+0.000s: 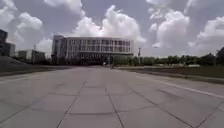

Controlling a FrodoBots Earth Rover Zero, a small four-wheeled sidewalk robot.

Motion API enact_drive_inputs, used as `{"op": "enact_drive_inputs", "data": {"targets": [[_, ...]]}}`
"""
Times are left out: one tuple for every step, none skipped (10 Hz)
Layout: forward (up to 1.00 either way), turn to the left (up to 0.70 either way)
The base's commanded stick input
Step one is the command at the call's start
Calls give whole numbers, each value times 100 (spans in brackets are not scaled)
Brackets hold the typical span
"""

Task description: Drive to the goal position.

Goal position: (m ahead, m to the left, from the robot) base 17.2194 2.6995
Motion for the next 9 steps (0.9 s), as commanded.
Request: {"op": "enact_drive_inputs", "data": {"targets": [[70,3],[70,3],[70,3],[70,3],[70,3],[70,3],[70,3],[70,3],[70,3]]}}
